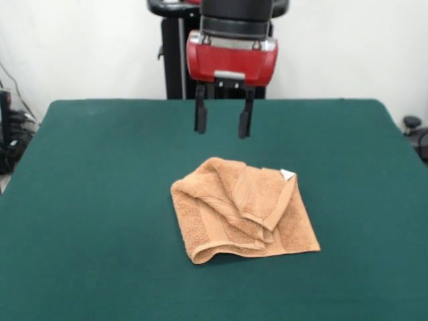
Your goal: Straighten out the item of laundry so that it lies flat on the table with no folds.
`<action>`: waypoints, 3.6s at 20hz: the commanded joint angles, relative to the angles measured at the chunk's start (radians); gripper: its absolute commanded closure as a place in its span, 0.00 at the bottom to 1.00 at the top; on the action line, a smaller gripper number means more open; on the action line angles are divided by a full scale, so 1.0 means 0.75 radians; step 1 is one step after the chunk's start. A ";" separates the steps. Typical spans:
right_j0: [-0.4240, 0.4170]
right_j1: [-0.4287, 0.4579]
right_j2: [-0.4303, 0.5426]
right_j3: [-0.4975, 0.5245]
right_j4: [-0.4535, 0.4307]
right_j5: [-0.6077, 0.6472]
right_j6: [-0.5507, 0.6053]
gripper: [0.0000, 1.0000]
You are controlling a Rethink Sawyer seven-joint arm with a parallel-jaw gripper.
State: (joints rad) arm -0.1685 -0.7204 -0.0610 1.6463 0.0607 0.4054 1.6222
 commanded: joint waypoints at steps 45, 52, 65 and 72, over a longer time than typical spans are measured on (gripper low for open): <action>-0.007 0.375 0.254 -0.475 0.038 0.558 0.099 0.00; -0.002 0.376 0.246 -0.478 0.035 0.538 0.115 0.00; 0.020 0.385 0.213 -0.511 0.031 0.668 0.144 0.00; 0.039 0.493 0.169 -0.614 0.003 0.663 0.181 0.00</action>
State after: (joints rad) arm -0.1672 -0.4139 0.0223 1.2314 0.0611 0.8038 1.6222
